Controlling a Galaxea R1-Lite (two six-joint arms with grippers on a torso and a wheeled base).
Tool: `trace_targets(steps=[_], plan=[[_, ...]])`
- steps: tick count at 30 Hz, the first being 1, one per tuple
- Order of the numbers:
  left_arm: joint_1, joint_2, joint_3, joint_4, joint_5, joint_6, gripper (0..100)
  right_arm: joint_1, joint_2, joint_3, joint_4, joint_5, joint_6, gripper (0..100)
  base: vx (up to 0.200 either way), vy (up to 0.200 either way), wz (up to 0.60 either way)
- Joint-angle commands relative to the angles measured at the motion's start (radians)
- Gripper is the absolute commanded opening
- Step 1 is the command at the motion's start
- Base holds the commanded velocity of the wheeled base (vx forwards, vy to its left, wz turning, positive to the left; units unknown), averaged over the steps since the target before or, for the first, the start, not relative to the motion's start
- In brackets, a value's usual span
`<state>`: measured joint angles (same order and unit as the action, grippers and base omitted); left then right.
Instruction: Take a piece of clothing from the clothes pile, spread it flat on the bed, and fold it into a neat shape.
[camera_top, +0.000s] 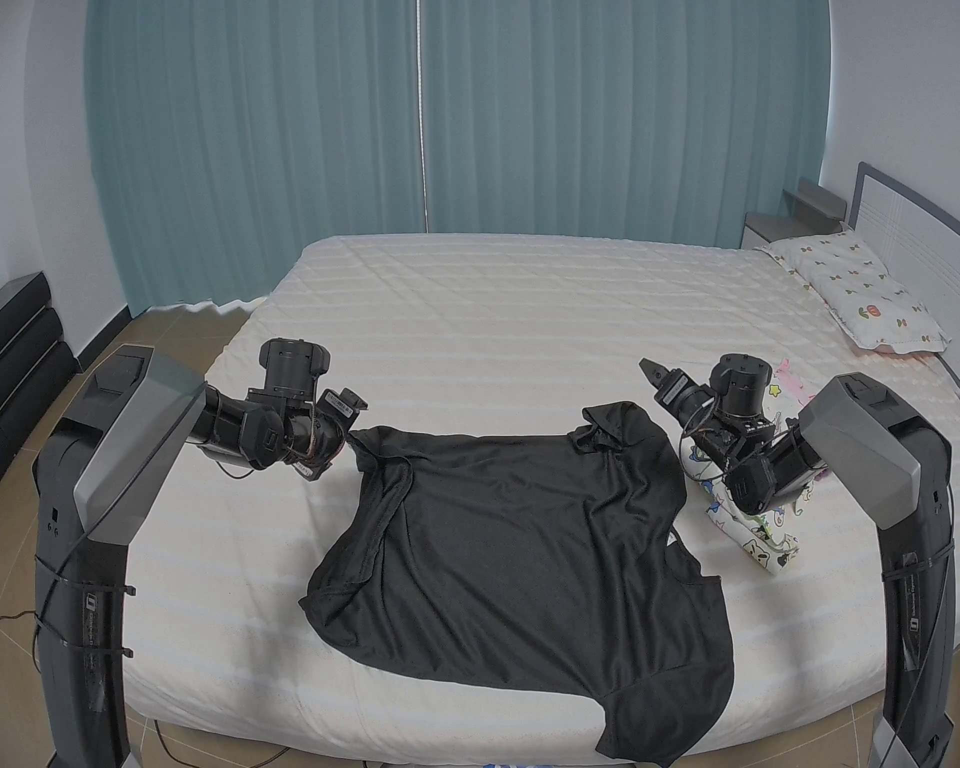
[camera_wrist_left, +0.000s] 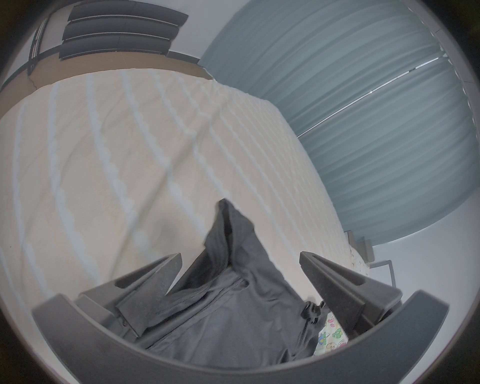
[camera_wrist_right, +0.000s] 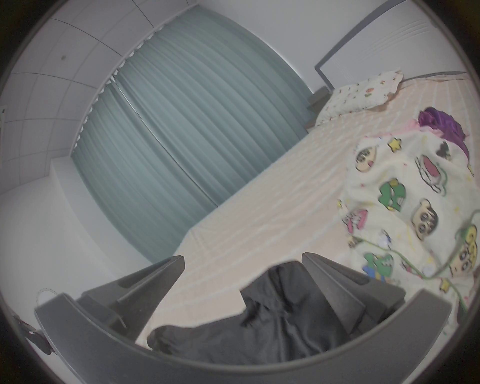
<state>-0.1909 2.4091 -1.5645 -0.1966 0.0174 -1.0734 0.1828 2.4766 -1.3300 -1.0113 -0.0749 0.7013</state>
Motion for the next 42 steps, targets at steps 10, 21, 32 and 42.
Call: trace_targets(steps=[10, 21, 32, 42], plan=[[0.014, -0.266, 0.606, -0.112, -0.215, 0.038, 100, -0.042, -0.212, 0.654, -0.147, 0.081, 0.156, 100, 0.000, 0.000, 0.00], [-0.013, -0.269, 0.693, -0.135, -0.129, 0.119, 100, -0.040, -0.163, 0.841, -0.377, 0.098, 0.170, 100, 0.000, 0.000, 0.00], [-0.067, -0.225, 0.676, -0.142, -0.047, 0.135, 100, -0.031, -0.151, 0.847, -0.391, 0.101, 0.170, 100, 0.000, 0.000, 0.00], [-0.084, -0.179, 0.676, -0.130, -0.040, 0.194, 100, -0.031, -0.142, 0.848, -0.414, 0.107, 0.170, 100, 0.000, 0.000, 0.00]])
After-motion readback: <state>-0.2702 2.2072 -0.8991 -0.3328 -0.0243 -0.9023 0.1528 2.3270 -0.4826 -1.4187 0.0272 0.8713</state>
